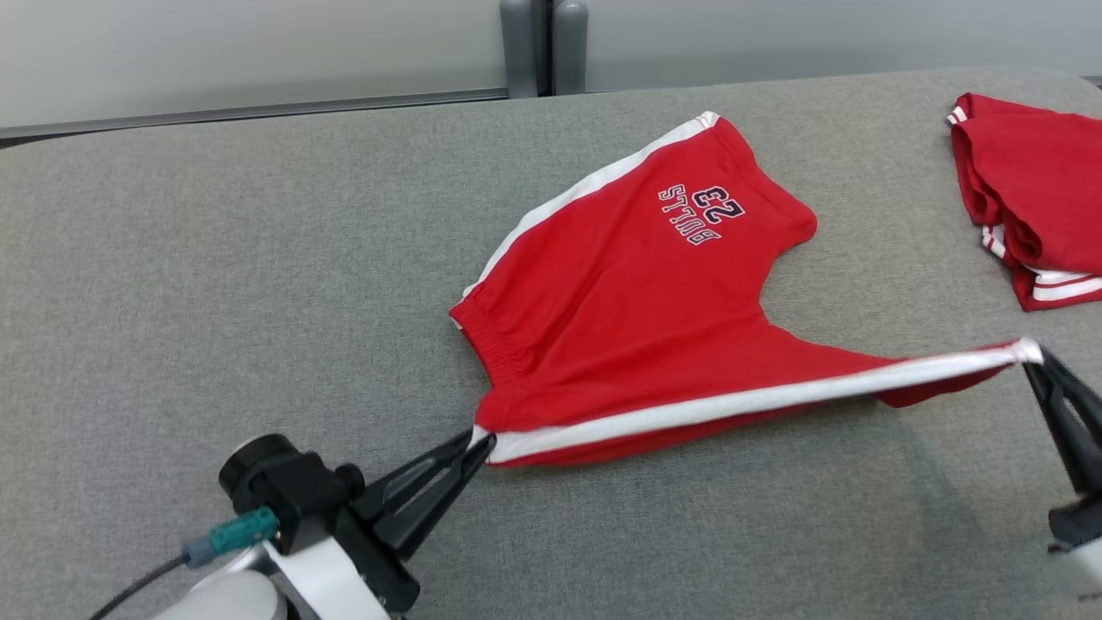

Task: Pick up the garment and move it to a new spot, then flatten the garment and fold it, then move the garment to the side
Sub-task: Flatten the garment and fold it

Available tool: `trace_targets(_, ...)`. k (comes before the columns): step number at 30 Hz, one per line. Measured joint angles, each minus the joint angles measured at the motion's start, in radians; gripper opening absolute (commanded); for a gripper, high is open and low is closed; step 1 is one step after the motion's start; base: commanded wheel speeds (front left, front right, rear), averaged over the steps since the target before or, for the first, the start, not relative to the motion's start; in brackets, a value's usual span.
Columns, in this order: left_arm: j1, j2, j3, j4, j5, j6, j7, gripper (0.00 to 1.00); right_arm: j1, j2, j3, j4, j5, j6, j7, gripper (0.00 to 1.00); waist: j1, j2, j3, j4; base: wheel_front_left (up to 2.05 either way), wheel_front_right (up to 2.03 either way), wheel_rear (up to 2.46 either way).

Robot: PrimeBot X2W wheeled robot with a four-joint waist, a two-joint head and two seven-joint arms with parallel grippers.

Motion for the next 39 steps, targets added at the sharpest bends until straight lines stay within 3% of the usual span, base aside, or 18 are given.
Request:
trace_targets(11, -0.201, -0.142, 0.073, 0.167, -0.158, -0.058, 0.026, 0.0, -0.446, -0.114, 0.122, 0.152, 0.133, 0.0, 0.19, 0.0, 0.0, 0.0, 0.098, 0.066, 0.0, 0.0, 0.0)
trace_targets(16, -0.279, -0.218, 0.109, 0.27, -0.287, -0.067, 0.058, 0.0, -0.673, -0.195, 0.273, 0.221, 0.215, 0.0, 0.298, 0.0, 0.0, 0.0, 0.175, 0.11, 0.0, 0.0, 0.0)
trace_targets(22, -0.339, -0.278, 0.16, 0.355, -0.438, -0.069, 0.133, 0.0, -0.897, -0.237, 0.452, 0.308, 0.277, 0.0, 0.357, 0.0, 0.0, 0.0, 0.238, 0.141, 0.0, 0.0, 0.0)
trace_targets(30, -0.44, -0.31, 0.14, 0.398, -0.497, -0.073, 0.22, 0.0, -1.125, -0.261, 0.659, 0.435, 0.327, 0.0, 0.339, 0.0, 0.0, 0.0, 0.291, 0.171, 0.0, 0.0, 0.0)
trace_targets(39, -0.49, -0.331, 0.124, 0.475, -0.515, -0.075, 0.228, 0.0, -1.294, -0.216, 0.849, 0.604, 0.351, 0.0, 0.231, 0.0, 0.0, 0.0, 0.311, 0.178, 0.0, 0.0, 0.0)
